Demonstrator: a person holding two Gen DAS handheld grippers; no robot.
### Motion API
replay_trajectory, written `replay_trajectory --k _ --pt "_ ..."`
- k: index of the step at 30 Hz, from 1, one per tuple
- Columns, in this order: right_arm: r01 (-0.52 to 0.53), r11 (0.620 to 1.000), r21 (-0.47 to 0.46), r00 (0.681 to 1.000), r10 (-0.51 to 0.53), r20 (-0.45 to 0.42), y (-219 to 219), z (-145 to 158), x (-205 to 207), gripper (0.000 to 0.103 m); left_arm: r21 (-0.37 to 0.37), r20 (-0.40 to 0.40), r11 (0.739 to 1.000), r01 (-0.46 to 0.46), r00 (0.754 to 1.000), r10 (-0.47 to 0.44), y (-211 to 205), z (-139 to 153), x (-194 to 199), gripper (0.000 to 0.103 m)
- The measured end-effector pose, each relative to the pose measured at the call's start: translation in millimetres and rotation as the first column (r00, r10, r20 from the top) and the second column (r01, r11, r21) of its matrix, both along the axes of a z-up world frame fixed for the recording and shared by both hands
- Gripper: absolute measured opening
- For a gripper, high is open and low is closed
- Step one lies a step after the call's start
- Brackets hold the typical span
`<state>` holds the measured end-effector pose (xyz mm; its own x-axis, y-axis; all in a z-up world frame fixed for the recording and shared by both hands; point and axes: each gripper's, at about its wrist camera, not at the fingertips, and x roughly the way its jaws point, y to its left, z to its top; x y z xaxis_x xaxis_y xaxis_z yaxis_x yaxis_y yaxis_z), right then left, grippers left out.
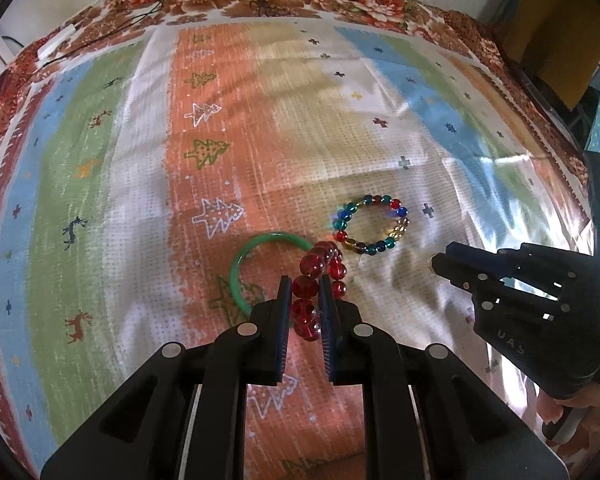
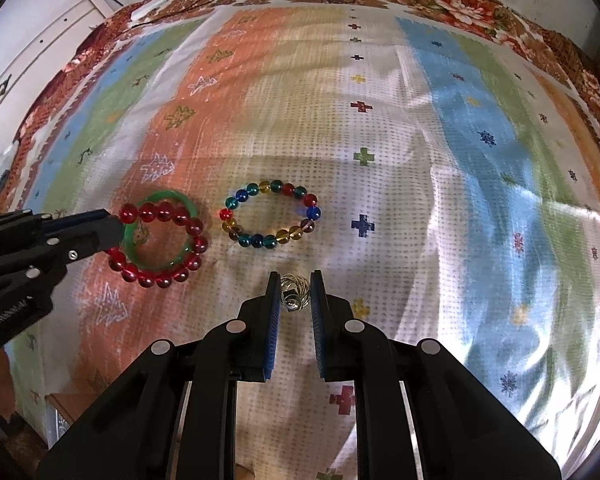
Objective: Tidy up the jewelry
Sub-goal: 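Lift and carry the red bracelet in the left tool while the right carries the ring to the tin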
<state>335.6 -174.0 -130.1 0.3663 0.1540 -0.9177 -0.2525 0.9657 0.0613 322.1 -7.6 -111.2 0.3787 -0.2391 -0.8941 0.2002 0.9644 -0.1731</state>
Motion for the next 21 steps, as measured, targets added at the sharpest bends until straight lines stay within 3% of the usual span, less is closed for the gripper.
replay_trajectory --k 21 --pt "0.004 1.0 0.02 0.995 -0.006 0.097 -10 47 -30 0.016 -0.031 0.06 0.999 -0.036 0.997 0.038 11 36 -32 0.013"
